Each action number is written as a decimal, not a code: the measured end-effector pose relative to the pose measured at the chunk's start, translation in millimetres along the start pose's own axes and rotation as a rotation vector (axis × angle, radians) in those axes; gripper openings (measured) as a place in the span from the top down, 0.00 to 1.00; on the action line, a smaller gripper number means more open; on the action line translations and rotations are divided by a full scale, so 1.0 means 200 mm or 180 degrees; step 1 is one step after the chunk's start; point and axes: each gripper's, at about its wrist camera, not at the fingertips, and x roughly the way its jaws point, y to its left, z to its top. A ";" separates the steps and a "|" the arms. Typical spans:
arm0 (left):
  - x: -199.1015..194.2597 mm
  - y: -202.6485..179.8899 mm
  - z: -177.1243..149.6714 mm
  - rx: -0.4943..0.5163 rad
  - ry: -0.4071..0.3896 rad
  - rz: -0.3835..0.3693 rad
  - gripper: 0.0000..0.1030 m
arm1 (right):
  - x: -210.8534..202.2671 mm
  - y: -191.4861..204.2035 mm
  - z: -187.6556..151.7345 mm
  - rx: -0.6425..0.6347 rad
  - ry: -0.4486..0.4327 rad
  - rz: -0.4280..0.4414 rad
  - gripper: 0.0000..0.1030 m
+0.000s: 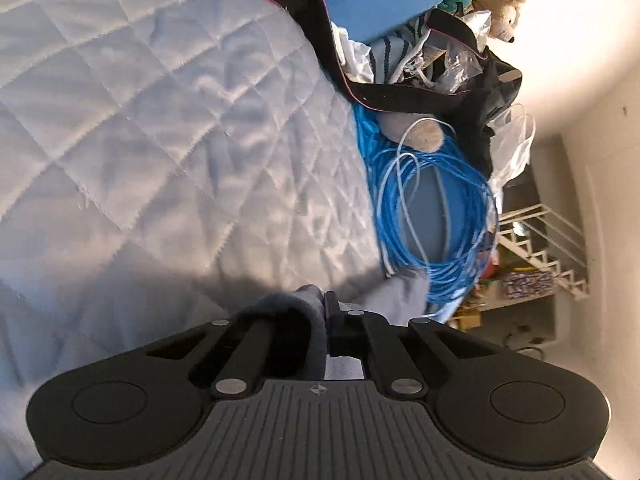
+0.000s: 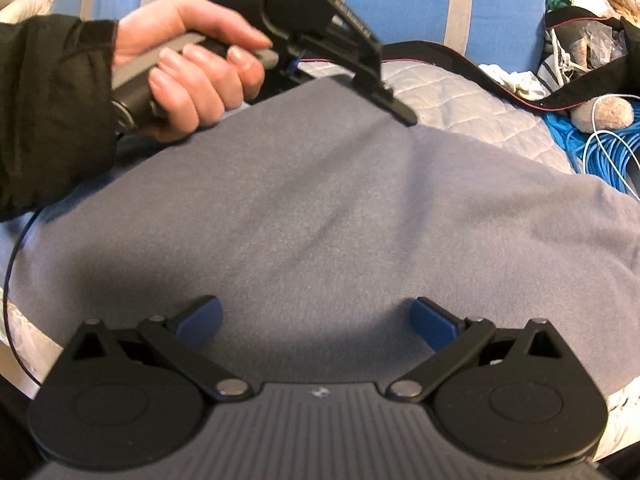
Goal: Fold clothes
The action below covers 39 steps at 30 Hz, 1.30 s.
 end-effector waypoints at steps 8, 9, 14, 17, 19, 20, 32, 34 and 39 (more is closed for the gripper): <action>-0.01 0.01 0.02 -0.0031 0.0055 0.0089 0.95 | -0.02 0.01 -0.02 0.0023 0.0002 -0.0033 0.00; -0.01 0.01 0.02 -0.0051 0.0111 0.0075 0.95 | -0.02 0.01 -0.02 0.0013 -0.0001 -0.0033 0.00; -0.05 -0.03 0.06 -0.0017 0.0350 0.0023 0.66 | -0.02 0.02 -0.01 -0.0082 -0.0046 -0.0034 0.00; -0.16 -0.08 0.06 0.0092 0.0266 0.0086 0.58 | -0.03 0.02 -0.02 -0.0144 -0.0088 -0.0025 0.00; -0.26 -0.13 0.04 0.0216 0.0092 0.0272 0.52 | -0.03 0.02 -0.02 -0.0176 -0.0107 -0.0025 0.00; -0.32 -0.15 0.03 0.0276 0.0001 0.0386 0.45 | -0.03 0.03 -0.02 -0.0187 -0.0114 -0.0026 0.00; -1.24 -0.41 -0.54 0.1354 -0.1214 0.1914 0.39 | -0.10 0.08 -0.05 -0.0474 -0.0387 -0.0205 0.00; -1.42 -0.41 -0.67 0.1392 -0.1405 0.2097 0.39 | -0.11 0.10 -0.04 -0.0529 -0.0467 -0.0209 0.00; -1.77 -0.29 -0.92 0.0989 -0.1588 0.2463 0.38 | -0.16 0.11 0.00 -0.0429 -0.0645 -0.0186 0.00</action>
